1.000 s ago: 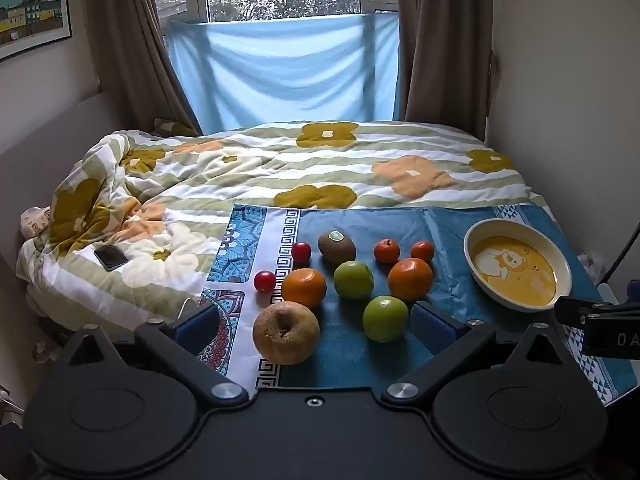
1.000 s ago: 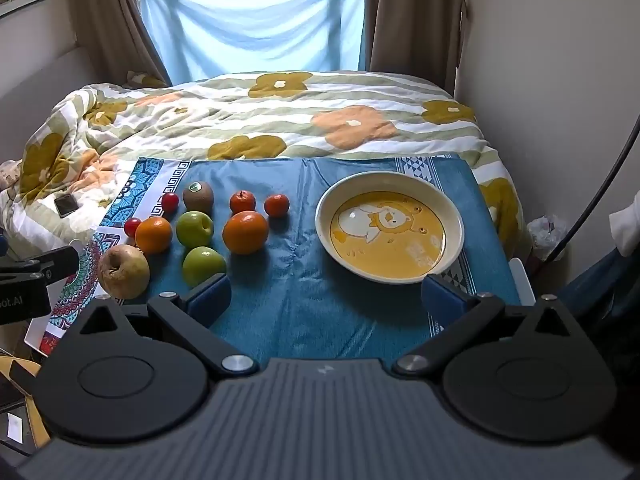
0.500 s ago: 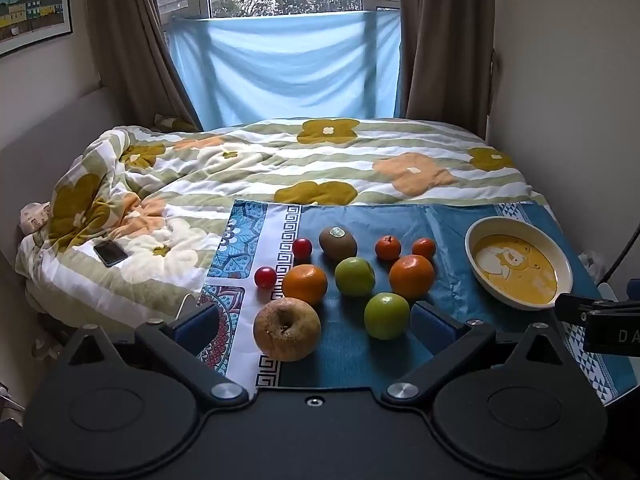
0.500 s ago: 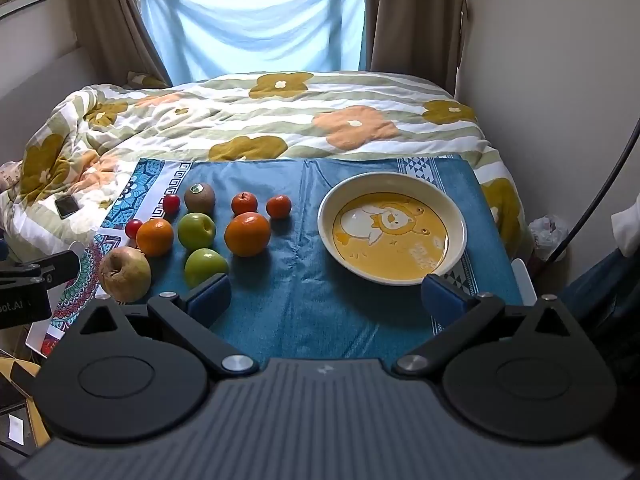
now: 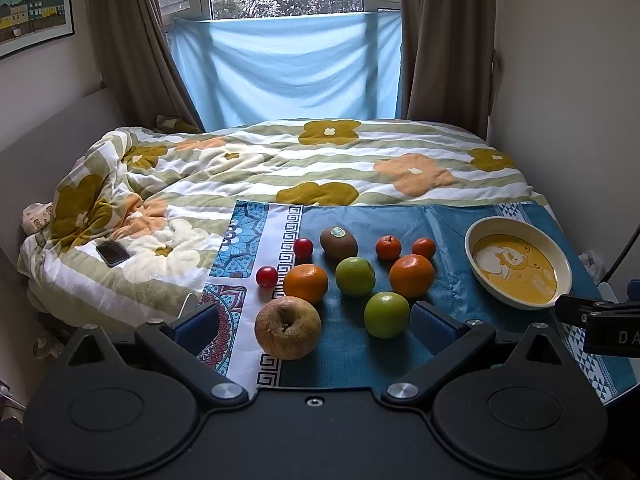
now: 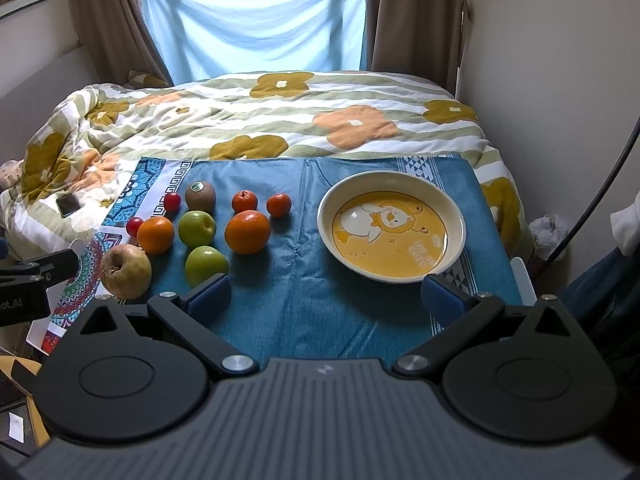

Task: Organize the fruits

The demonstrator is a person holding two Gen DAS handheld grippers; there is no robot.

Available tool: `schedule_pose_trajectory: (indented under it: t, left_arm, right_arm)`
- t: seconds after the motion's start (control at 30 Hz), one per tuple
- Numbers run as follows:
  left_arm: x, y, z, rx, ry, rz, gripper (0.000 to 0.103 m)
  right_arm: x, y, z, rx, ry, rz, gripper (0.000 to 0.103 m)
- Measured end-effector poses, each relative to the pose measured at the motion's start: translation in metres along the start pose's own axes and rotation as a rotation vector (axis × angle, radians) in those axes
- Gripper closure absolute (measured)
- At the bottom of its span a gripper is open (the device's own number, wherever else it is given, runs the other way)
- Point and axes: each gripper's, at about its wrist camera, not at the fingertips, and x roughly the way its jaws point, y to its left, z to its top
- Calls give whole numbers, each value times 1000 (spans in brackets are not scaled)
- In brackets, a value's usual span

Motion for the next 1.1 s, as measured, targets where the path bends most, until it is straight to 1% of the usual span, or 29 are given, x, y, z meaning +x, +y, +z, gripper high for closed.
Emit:
schedule_pose_trajectory:
  t: [0.87,1.1]
  left_arm:
    - [-10,3,0,-20,-16,12,0]
    - [-10,2,0,-20,-15,13,0]
  right_arm:
    - [-3,0,-1,2,1,2,0]
    - [-9,-6,0,6,-2,2,0]
